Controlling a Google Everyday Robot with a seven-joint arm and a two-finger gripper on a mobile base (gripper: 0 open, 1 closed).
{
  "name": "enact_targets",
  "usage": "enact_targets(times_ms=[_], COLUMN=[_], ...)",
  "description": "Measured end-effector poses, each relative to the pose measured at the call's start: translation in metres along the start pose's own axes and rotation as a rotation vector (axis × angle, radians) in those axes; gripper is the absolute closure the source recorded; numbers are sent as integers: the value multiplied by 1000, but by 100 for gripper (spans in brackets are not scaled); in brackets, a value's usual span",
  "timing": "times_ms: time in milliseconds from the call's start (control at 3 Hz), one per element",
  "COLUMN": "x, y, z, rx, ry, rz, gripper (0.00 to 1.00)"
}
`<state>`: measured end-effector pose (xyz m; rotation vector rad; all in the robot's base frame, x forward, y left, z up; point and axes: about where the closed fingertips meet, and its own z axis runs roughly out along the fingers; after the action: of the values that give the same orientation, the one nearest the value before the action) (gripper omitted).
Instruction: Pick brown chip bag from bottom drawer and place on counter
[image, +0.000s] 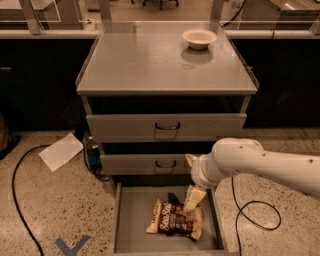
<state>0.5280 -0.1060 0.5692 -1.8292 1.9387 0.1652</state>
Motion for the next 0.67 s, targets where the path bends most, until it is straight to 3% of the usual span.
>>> enact_targets(times_ms=[333, 667], x=[32, 65], y=[21, 44], z=[67, 108], rx=[-61, -66], ry=[88, 158], rz=[22, 78], gripper=[0, 0])
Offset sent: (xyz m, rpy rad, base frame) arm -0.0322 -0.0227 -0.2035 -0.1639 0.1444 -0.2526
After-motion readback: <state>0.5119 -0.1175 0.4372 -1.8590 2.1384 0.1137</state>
